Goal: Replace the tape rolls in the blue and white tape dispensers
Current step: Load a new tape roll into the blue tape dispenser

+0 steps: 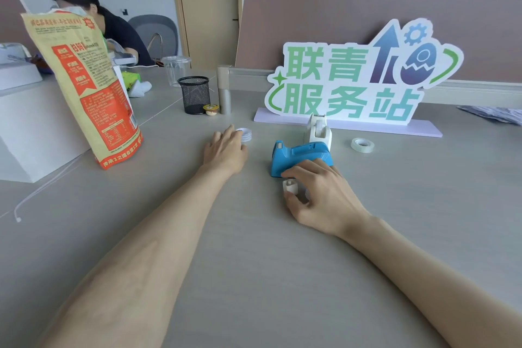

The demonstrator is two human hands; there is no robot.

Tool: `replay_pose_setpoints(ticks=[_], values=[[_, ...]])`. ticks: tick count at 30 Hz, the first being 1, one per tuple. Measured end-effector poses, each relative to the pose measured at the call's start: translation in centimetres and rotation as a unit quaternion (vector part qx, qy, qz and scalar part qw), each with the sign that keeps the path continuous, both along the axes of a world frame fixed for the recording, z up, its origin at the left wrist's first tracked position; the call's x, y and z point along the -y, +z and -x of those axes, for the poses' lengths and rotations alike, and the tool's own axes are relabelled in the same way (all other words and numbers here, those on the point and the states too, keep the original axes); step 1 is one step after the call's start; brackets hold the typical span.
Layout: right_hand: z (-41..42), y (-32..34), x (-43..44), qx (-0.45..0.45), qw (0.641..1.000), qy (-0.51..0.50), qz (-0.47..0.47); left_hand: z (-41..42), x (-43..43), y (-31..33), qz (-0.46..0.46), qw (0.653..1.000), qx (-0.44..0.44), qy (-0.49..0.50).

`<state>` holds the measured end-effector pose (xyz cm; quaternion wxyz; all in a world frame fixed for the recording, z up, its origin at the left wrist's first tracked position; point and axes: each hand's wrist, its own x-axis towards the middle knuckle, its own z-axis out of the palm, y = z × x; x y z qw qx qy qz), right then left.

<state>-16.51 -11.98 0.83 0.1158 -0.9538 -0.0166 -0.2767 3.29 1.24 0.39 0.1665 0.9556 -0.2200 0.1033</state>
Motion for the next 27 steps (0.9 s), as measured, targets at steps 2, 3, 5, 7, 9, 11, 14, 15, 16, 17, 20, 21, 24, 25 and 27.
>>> replay_pose_setpoints(ticks=[2, 3, 5, 7, 9, 11, 14, 15, 16, 17, 20, 21, 24, 25, 27], values=[[-0.1, -0.1, 0.2, -0.001, 1.000, 0.015, 0.001, -0.1, -0.1, -0.2, 0.027, 0.999, 0.022, -0.001], [-0.1, -0.2, 0.4, -0.001, 1.000, 0.027, 0.003, 0.1, -0.3, -0.3, 0.045, 0.998, 0.037, -0.006], [-0.3, -0.3, 0.6, 0.003, 0.998, 0.056, 0.005, 0.6, -0.8, -0.3, 0.073, 0.996, 0.057, -0.020], [-0.3, -0.3, 0.8, 0.017, 0.996, 0.089, -0.004, 1.4, -1.2, -0.1, 0.087, 0.994, 0.063, -0.034], [-0.1, -0.2, 0.8, 0.038, 0.992, 0.117, -0.019, 2.7, -1.6, 0.0, 0.104, 0.991, 0.066, -0.052], [0.4, 0.1, 0.7, 0.062, 0.989, 0.126, -0.054, 4.5, -2.0, -0.2, 0.117, 0.987, 0.081, -0.077], [0.7, 0.3, 0.6, 0.099, 0.981, 0.114, -0.121, 7.1, -3.3, -0.4, 0.141, 0.979, 0.108, -0.104], [0.7, 0.4, 0.6, 0.113, 0.978, 0.111, -0.133, 7.8, -3.7, -0.4, 0.161, 0.975, 0.106, -0.108], [0.6, 0.4, 0.7, 0.125, 0.976, 0.109, -0.144, 8.4, -4.1, -0.2, 0.189, 0.971, 0.095, -0.110], [0.7, 0.4, 0.7, 0.136, 0.973, 0.108, -0.153, 8.9, -4.2, 0.2, 0.221, 0.966, 0.073, -0.110], [1.0, 0.8, 0.4, 0.150, 0.961, 0.097, -0.211, 10.6, -3.9, 1.6, 0.317, 0.941, -0.027, -0.117], [1.3, 1.0, 0.2, 0.147, 0.952, 0.090, -0.254, 11.1, -3.7, 2.1, 0.325, 0.937, -0.046, -0.121], [2.6, 1.5, -0.6, 0.125, 0.902, 0.062, -0.409, 12.8, -3.0, 3.0, 0.320, 0.933, -0.063, -0.151], [3.1, 1.6, -0.7, 0.122, 0.883, 0.058, -0.450, 13.3, -2.8, 3.2, 0.320, 0.930, -0.074, -0.166], [4.3, 1.6, -0.7, 0.113, 0.845, 0.061, -0.518, 14.2, -2.4, 3.3, 0.318, 0.921, -0.113, -0.197]])
